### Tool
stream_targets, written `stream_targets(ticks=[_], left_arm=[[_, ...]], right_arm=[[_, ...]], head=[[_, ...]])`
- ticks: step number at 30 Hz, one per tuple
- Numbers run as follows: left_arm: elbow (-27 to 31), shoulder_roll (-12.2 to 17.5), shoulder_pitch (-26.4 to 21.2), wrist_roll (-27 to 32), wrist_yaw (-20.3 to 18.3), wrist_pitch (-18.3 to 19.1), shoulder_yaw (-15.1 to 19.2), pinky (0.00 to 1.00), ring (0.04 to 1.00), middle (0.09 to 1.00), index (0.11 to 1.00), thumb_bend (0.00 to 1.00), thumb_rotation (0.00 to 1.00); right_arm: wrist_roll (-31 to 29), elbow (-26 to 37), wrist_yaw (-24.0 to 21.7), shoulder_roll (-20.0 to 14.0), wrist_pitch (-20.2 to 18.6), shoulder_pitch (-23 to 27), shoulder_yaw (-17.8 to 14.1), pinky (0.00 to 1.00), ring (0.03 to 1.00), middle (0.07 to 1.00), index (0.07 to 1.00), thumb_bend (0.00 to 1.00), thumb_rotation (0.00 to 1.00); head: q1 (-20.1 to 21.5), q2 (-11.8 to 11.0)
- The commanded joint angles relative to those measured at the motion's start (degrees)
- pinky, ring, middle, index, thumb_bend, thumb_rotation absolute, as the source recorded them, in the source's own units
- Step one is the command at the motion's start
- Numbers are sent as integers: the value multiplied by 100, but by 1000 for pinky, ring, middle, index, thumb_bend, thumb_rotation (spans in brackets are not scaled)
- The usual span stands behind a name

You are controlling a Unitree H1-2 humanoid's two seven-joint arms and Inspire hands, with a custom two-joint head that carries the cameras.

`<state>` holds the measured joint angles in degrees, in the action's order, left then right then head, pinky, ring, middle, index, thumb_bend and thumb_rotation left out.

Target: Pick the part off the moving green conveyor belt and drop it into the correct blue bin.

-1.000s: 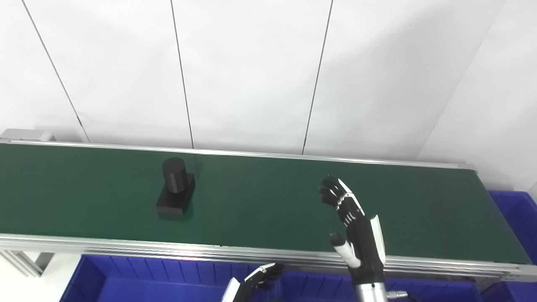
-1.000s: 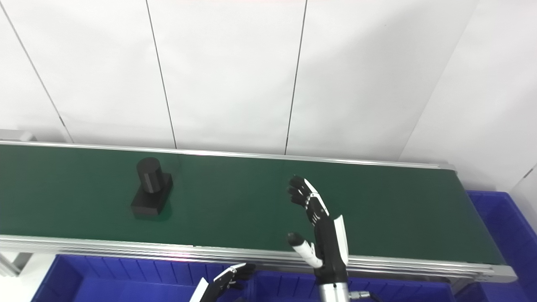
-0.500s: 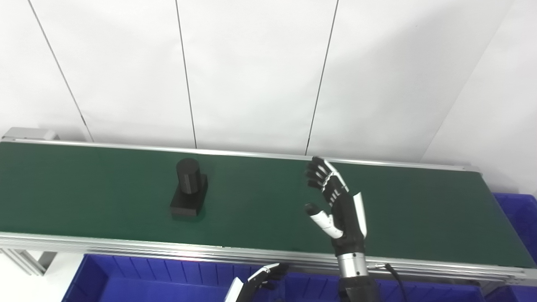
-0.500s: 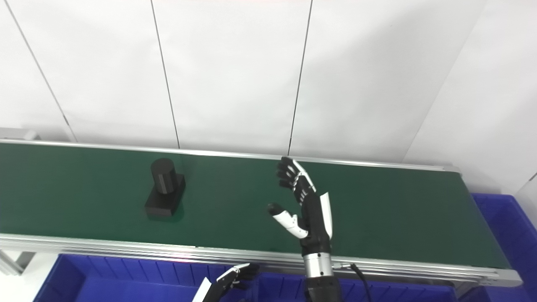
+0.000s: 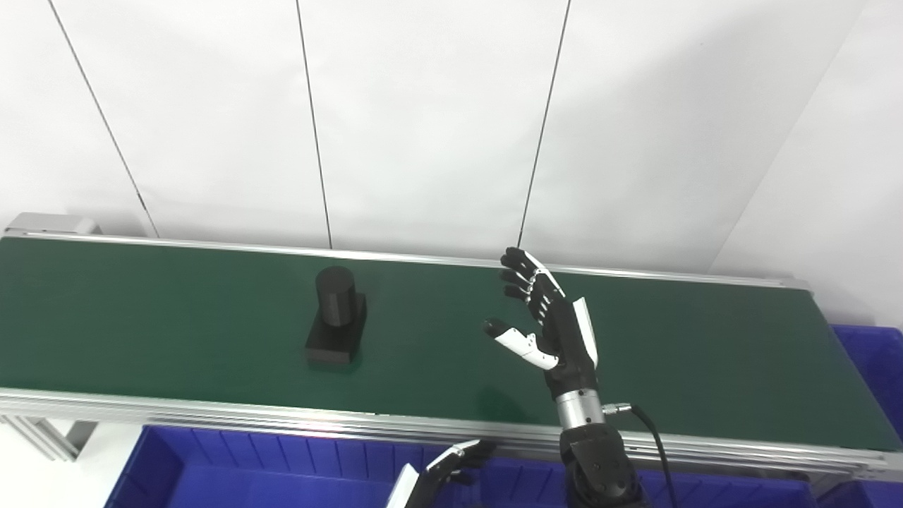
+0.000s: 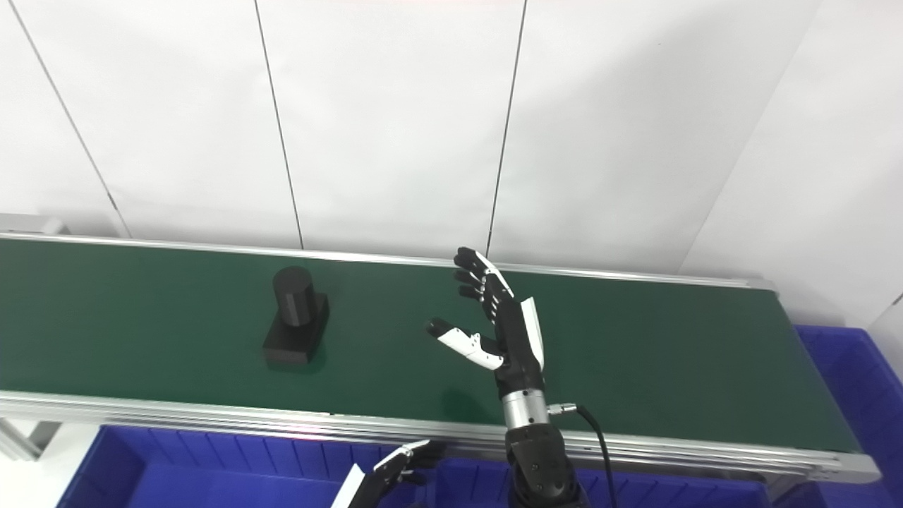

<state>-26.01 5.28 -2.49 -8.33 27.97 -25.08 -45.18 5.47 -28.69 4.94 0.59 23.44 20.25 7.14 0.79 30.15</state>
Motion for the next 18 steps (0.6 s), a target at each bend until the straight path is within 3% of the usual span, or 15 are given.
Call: stream_targets(ticks=[1, 9, 18], left_arm=[[208, -25, -18, -41, 37, -185, 14, 695, 774, 790, 784, 813, 963], [245, -35, -41, -51, 95, -185, -61, 696, 774, 790, 789, 804, 977], [326, -28, 18, -34, 51, -185, -58, 707, 779, 797, 793, 815, 997]], right_arm=[[66, -9, 7, 70, 8, 314, -34, 750, 799, 837, 866, 940, 503], [132, -419, 3, 69, 5, 598, -73, 723, 792, 862, 862, 940, 472], [608, -894, 103, -94, -13, 1001, 27, 723, 804, 865, 872, 941, 486]], head=[[101, 79], [295, 142], [331, 129]])
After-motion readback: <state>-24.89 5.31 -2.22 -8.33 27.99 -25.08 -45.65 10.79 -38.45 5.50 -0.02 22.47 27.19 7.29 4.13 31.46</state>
